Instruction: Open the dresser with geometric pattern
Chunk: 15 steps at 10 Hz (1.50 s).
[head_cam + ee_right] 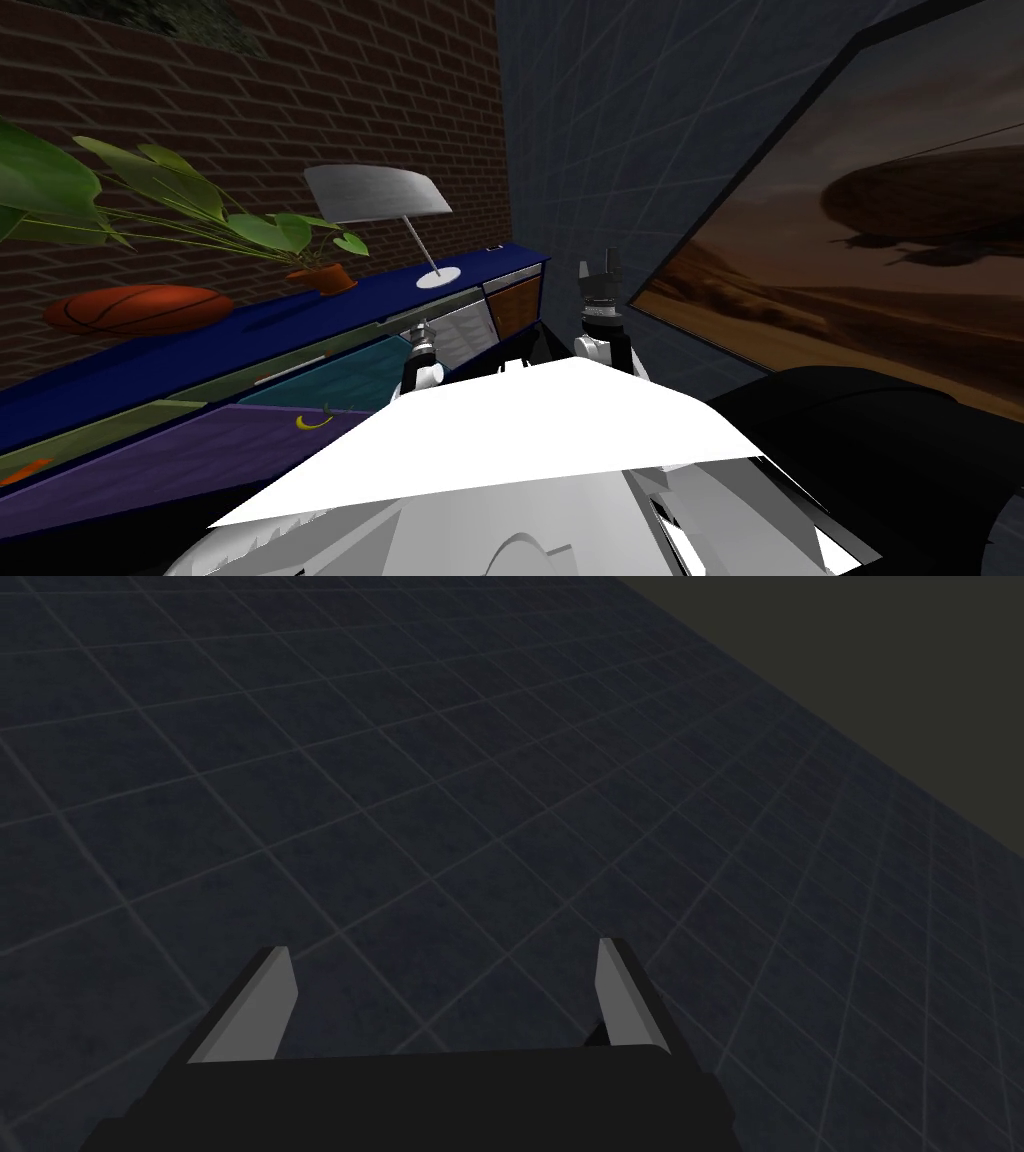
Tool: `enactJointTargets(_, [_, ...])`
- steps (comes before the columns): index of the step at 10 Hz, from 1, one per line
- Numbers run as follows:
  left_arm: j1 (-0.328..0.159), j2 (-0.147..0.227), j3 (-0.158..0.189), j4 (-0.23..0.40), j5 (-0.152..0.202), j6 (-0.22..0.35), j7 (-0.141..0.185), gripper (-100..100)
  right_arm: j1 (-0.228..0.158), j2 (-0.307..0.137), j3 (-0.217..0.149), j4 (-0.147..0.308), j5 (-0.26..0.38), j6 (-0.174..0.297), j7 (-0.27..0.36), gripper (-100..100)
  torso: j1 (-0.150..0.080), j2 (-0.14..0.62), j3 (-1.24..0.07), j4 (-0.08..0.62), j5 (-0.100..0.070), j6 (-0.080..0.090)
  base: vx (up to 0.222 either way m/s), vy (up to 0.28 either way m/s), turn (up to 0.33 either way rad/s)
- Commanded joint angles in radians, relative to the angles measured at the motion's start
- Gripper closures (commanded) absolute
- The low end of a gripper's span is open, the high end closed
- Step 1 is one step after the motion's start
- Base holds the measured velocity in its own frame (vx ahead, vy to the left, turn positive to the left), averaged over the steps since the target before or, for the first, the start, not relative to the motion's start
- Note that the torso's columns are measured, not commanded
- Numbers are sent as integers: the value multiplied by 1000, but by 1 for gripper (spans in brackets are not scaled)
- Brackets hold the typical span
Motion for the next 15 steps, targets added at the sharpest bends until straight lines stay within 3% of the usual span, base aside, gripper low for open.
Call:
enactJointTargets(1, [-41, 17, 0, 82, 1, 3, 12, 100, 0, 0, 0, 0, 0, 0, 0, 0, -2, 2, 2, 1, 0, 0, -45, -33, 11])
enactJointTargets(2, [-41, 17, 0, 82, 1, 3, 12, 100, 0, 0, 0, 0, 0, 0, 0, 0, 0, -1, 0, -1, 1, 1, -9, -11, 2])
enactJointTargets(3, [-101, 55, 10, 121, 2, -9, 28, 100, 0, 0, 0, 0, 0, 0, 0, 0, 2, -5, -2, -3, 3, 2, -95, -49, 24])
enactJointTargets(5, [-112, 55, 10, 171, 2, -9, 28, 100, 0, 0, 0, 0, 0, 0, 0, 0, -1, 0, 1, -1, 1, 2, -77, -37, 11])
enactJointTargets(6, [-166, 93, 20, 198, 2, -22, 44, 100, 0, 0, 0, 0, 0, 0, 0, 0, 0, -3, -1, -3, 3, 2, -112, -69, 18])
enactJointTargets(9, [-183, 93, 20, 260, 2, -22, 44, 100, 0, 0, 0, 0, 0, 0, 0, 0, -2, -2, -1, -1, 0, 3, -54, -38, 8])
enactJointTargets(10, [-246, 131, 30, 297, 3, -34, 60, 100, 0, 0, 0, 0, 0, 0, 0, 0, 1, -5, -3, -2, 1, 3, -76, -46, 20])
enactJointTargets(12, [-255, 131, 30, 349, 3, -34, 60, 100, 0, 0, 0, 0, 0, 0, 0, 0, -3, 1, 1, -1, 0, 2, -74, -45, 13])
enactJointTargets(13, [-314, 169, 40, 393, 3, -46, 75, 100, 0, 0, 0, 0, 0, 0, 0, 0, 1, -2, -1, -3, 3, 2, -123, -58, 17])
enactJointTargets(15, [-326, 169, 40, 438, 3, -46, 75, 100, 0, 0, 0, 0, 0, 0, 0, 0, -1, 2, 1, 1, -1, 1, -84, -51, -1])
